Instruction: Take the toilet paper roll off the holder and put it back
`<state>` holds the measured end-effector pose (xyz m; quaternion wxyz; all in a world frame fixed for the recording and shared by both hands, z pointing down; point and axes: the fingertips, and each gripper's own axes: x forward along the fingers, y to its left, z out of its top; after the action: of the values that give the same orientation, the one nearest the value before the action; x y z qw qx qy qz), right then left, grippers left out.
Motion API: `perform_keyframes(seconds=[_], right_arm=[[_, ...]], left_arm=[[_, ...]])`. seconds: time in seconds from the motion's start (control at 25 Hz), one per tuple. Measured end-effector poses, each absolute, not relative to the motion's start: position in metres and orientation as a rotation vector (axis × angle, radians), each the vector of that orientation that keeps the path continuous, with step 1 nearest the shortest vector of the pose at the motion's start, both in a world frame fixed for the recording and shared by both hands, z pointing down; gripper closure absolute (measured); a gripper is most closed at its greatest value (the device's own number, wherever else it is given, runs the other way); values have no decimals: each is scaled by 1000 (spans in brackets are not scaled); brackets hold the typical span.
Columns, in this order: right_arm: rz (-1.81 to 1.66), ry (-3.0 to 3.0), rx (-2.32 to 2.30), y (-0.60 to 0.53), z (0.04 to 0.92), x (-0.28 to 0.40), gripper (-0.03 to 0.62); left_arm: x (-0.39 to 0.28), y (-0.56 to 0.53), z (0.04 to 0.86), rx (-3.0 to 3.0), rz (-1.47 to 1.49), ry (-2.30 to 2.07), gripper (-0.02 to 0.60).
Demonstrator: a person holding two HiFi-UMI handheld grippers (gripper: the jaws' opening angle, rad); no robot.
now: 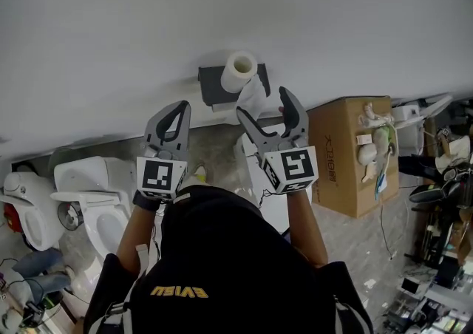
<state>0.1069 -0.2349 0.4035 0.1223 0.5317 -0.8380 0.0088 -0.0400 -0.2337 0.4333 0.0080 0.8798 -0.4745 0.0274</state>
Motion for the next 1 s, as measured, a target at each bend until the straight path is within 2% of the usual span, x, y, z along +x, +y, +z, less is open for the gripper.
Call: perform_keyframes(seconds=[1.0], right_arm=[[54,-2455,1465,-275,418,76,180]], left_arm=[[-52,-253,458,2700,93,-1478,570]])
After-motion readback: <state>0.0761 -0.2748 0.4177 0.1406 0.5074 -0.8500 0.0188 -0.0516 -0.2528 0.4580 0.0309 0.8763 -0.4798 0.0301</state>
